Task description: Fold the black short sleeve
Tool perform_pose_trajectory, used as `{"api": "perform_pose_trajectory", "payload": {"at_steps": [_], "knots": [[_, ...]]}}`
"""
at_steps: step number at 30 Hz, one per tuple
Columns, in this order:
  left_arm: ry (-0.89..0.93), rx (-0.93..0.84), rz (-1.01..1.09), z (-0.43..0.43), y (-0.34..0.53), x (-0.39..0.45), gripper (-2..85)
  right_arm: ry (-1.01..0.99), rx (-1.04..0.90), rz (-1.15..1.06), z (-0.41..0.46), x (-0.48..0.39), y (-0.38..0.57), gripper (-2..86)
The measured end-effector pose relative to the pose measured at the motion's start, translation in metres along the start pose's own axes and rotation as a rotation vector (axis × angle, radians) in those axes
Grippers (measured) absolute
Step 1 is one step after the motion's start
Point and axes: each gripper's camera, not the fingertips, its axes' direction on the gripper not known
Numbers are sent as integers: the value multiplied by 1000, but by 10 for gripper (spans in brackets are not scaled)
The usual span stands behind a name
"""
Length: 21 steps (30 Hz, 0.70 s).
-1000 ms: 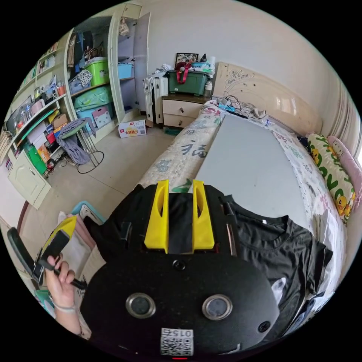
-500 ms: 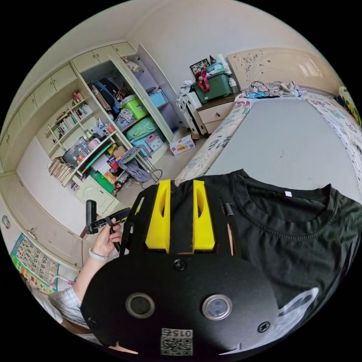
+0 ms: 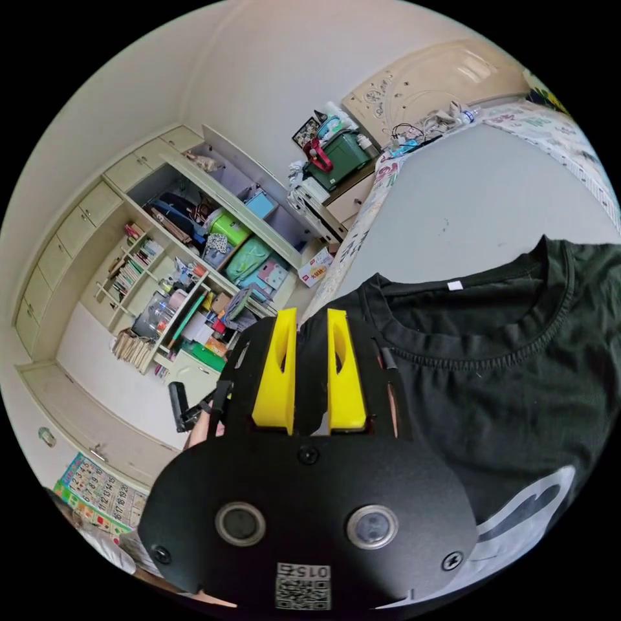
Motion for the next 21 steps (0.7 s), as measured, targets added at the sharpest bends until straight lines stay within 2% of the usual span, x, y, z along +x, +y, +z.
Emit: {"api": "perform_pose_trajectory", "payload": {"at_steps": [1, 5, 8, 11, 13, 16, 21], "knots": [[18, -71, -16, 9, -10, -4, 82, -16, 11, 16, -9, 13, -2, 80], [195, -135, -52, 15, -28, -8, 31, -70, 38, 72, -33, 57, -8, 80], [200, -97, -65, 0, -38, -1, 1, -96, 64, 96, -50, 90, -8, 79], [26, 121, -40, -56, -42, 20, -6, -82, 82, 95, -64, 119, -7, 78], [-102, 330, -39, -108, -42, 50, -6, -73, 101, 113, -75, 147, -3, 78], [-218, 469, 36, -146, -45, 98, 0, -73, 147, 122, -89, 183, 5, 77], [-94, 292, 152, -140, -83, 149, 50, -69, 160, 71, -98, 230, 19, 79]]}}
